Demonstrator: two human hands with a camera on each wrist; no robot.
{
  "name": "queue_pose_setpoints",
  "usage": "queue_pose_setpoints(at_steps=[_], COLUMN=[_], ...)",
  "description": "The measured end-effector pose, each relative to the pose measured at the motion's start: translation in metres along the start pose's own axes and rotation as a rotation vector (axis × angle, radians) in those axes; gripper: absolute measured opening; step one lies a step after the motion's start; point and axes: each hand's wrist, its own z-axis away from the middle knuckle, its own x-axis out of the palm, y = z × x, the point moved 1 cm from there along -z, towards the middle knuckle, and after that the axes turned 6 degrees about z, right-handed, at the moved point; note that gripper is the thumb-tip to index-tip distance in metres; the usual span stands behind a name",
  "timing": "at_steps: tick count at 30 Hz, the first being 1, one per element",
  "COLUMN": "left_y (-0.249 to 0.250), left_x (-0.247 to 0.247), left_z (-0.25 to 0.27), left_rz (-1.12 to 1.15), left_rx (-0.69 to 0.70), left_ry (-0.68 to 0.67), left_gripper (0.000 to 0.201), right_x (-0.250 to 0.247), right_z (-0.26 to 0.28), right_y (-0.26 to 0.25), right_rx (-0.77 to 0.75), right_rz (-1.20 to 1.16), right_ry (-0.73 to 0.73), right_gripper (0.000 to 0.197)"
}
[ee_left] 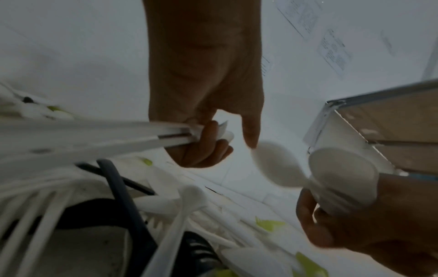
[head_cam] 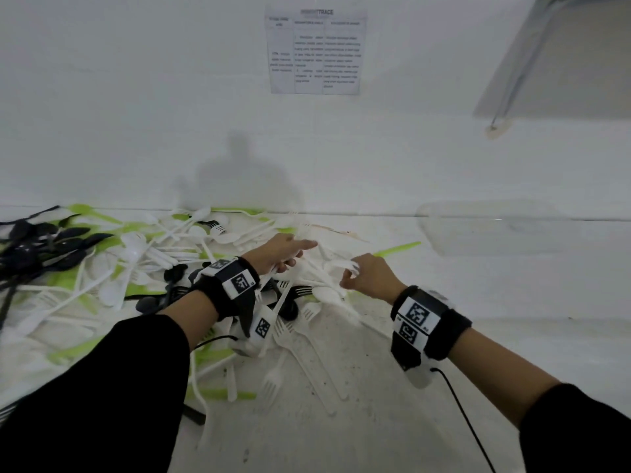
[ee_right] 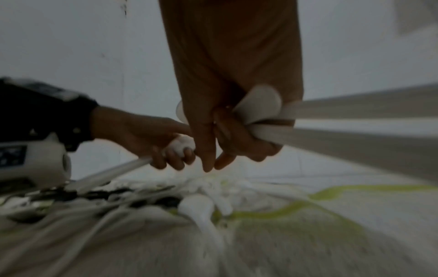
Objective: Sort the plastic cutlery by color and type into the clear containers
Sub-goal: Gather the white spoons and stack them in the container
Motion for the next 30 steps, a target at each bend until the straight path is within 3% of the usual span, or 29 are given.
queue_pose_setpoints(at_steps=[4,6,8,12,18,22,26,30], left_y=[-0.002,-0.002,-0.005,-0.015,-0.029,-0.025,-0.015,0.001], left_x=[-0.006,-0.007,-0.008,-0.004,0.013,0.008,0.001,-0.008], left_z=[-0.006,-0.008,-0.012,-0.015,-0.016,-0.011,0.003,0.018], left_rz=[-0.247,-0.334,-0.458,-0.628,-0.811,-0.577,-0.024,0.177], left_rx=[0.202,0.224,0.194,0.118,0.183,0.130,0.115,0.193], left_ry=[0.229,0.274,0.231,0.114,0.127,0.114,0.091,0.083], left_gripper=[0.026,0.032,0.036,0.069,0.049,0.033,0.010,0.007], right_x=[0.019,0.023,0.020,0.006,-0.009,-0.009,0.000,0.010], right_z=[0.004,0.005,0.007,0.012,0.018,0.021,0.022,0.018], right_y=[0.010,0.016,0.018,0.019,0.018,0.012,0.006,0.004], right_rx=[0.089,0.112,0.129,0.166,0.167,0.198,0.226,0.101], right_rz=[0.066,0.053,0.000,-0.219,-0.439,-0.428,-0.055,0.167], right_ry=[-0.140,-0.159,-0.149,-0.111,-0.062,-0.055,-0.041,-0.067], right_gripper=[0.028,0.030,0.025,0.023,0.029,0.025,0.034,0.034])
